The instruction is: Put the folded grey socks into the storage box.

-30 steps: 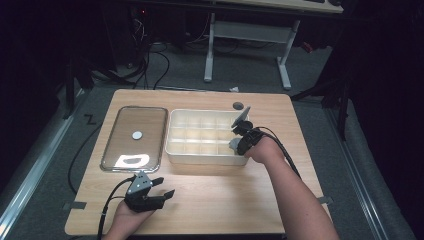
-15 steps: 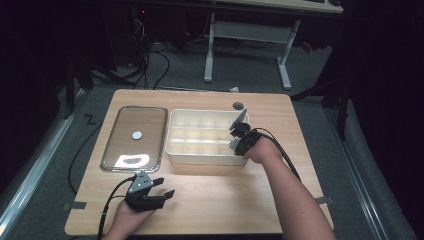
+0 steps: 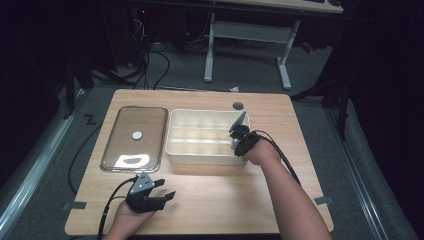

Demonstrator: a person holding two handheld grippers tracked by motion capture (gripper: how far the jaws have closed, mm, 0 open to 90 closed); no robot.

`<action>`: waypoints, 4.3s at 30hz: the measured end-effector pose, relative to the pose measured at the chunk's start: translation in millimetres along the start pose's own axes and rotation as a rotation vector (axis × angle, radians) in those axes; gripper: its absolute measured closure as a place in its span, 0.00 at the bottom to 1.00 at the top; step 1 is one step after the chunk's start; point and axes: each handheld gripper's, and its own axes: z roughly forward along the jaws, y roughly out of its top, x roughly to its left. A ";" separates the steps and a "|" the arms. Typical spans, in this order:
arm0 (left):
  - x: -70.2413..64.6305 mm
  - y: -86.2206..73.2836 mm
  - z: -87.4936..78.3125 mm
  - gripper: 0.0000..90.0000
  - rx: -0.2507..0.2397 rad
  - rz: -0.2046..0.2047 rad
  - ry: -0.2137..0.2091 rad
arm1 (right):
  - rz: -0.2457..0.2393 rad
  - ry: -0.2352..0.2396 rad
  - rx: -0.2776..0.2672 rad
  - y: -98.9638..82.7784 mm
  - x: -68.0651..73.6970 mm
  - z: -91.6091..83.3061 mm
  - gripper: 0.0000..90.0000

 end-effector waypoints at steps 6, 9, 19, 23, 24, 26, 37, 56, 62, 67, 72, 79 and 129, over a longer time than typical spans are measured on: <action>0.0 -0.1 2.9 0.42 0.019 0.005 -0.007 | 0.006 0.003 -0.002 -0.2 0.1 0.3 0.79; -0.1 -0.1 3.9 0.43 0.025 0.010 -0.018 | 0.010 0.004 -0.001 -0.2 0.2 0.5 0.79; -2.8 1.2 4.8 0.43 0.027 0.022 -0.034 | 0.013 0.000 0.000 0.1 0.7 1.2 0.79; -3.4 1.2 4.3 0.43 0.022 0.022 -0.032 | 0.014 0.006 -0.004 0.0 0.1 0.9 0.79; -3.4 1.3 4.3 0.43 0.022 0.022 -0.031 | 0.014 0.008 -0.004 0.0 0.0 0.8 0.79; -3.1 1.3 4.5 0.43 0.023 0.020 -0.029 | 0.016 0.008 -0.004 0.1 -0.1 0.6 0.78; -3.2 0.9 3.9 0.42 0.023 0.012 -0.025 | 0.067 0.028 -0.001 1.0 -1.8 -5.1 0.72; 0.2 1.9 0.8 0.43 0.006 -0.021 -0.040 | 0.098 0.052 -0.102 -6.1 -7.1 -46.4 0.69; -2.2 3.3 1.3 0.44 0.019 0.008 -0.031 | 0.041 0.012 -0.155 -3.9 -5.6 -58.9 1.00; -4.3 2.3 3.5 0.44 0.037 0.025 -0.029 | 0.042 -0.008 -0.145 6.6 -1.8 -48.2 1.00; -4.2 1.8 1.7 0.44 0.028 0.019 -0.028 | 0.017 -0.054 -0.085 9.2 2.3 -28.4 1.00; -3.7 2.2 1.5 0.44 0.029 0.016 -0.031 | 0.025 -0.064 0.005 15.5 4.0 -9.9 1.00; -3.5 4.2 -4.1 0.39 -0.002 0.002 -0.010 | 0.100 -0.051 -0.454 -52.2 13.0 -62.2 0.68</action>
